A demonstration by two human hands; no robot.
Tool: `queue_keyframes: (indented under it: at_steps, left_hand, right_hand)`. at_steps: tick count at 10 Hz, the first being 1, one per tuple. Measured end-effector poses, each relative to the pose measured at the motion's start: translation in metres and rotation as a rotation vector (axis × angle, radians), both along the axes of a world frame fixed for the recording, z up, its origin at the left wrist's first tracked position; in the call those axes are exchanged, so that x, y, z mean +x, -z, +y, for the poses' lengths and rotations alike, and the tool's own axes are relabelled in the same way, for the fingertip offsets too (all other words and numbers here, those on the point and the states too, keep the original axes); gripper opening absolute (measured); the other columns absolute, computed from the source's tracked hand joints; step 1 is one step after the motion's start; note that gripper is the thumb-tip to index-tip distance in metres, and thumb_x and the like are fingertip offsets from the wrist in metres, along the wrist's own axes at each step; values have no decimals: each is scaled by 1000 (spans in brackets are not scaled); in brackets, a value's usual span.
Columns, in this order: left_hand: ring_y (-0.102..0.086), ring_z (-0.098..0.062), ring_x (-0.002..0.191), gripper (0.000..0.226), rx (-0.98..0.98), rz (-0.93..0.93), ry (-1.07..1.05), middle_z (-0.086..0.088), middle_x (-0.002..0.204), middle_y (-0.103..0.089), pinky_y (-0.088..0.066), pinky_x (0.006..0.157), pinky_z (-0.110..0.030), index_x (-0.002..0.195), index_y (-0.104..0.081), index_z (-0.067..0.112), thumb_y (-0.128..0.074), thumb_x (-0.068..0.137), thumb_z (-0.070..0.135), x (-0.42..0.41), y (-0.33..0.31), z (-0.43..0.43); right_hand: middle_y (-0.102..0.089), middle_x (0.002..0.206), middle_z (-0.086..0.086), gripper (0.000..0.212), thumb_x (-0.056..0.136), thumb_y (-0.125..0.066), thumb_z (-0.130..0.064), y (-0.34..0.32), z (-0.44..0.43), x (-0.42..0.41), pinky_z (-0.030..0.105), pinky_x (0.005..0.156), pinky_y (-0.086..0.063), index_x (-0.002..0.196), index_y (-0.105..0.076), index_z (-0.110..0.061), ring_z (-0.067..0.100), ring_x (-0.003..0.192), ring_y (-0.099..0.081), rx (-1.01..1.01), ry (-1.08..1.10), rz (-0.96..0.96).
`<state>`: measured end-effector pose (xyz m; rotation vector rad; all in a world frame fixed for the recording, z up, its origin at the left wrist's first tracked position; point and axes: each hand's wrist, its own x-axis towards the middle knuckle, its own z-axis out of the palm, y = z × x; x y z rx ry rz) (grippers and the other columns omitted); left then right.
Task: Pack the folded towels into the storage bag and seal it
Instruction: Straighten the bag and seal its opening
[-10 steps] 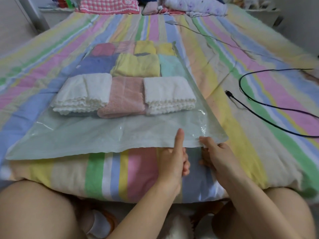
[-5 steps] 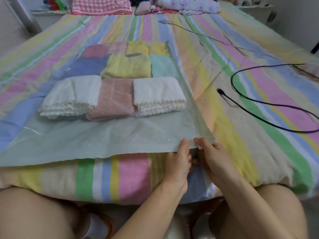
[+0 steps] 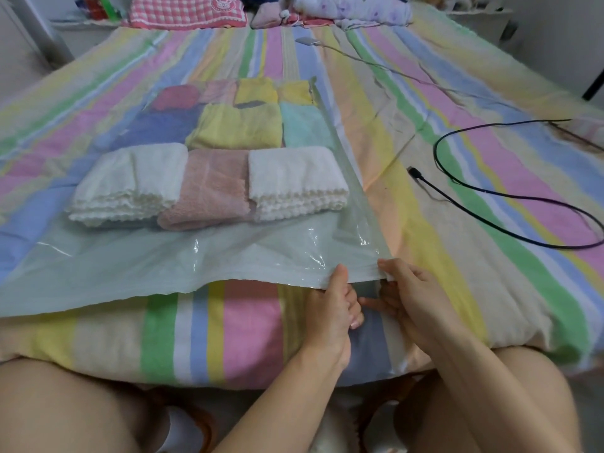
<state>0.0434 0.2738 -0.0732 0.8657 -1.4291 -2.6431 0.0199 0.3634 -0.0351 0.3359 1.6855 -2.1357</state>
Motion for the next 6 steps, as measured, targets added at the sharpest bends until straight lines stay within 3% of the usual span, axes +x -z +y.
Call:
queue_keyframes:
  at_steps: [2,3,4,5,6]
  left_hand:
    - [-18,-8,35,45,-34,25,57,2,47,-19,-15,36,-19,57,-31,17,-50,98,19,1,2,-1]
    - [-19,-9,36,44,-83,33,69,2,47,-21,-17,36,-20,57,-34,16,-51,98,21,1,2,-2]
    - [-23,-11,36,44,-171,30,99,2,46,-25,-20,36,-20,58,-36,15,-54,97,28,5,2,-3]
    - [-26,-9,36,43,-92,3,187,4,46,-28,-23,36,-20,60,-41,17,-58,92,41,5,-6,-7]
    - [-32,-8,42,40,79,-54,427,5,52,-36,-29,39,-19,69,-48,20,-66,80,53,9,-27,-21]
  right_hand:
    - [-38,33,-9,34,98,-44,-9,-2,3,-1,36,67,-54,65,-52,-8,3,29,-39,8,-4,-26]
    - [-39,35,-8,39,97,-50,-14,0,2,3,45,73,-56,59,-58,-11,4,31,-40,47,31,-4]
    - [-43,40,-5,50,96,-54,-29,2,3,8,26,52,-54,48,-56,-13,5,34,-43,123,80,56]
    - [-34,47,2,54,88,-53,-54,1,8,13,12,37,-37,59,-43,-10,12,42,-35,281,28,98]
    - [-33,46,1,63,72,-44,-74,-11,23,10,14,41,-35,55,-39,-13,13,43,-32,420,-268,174]
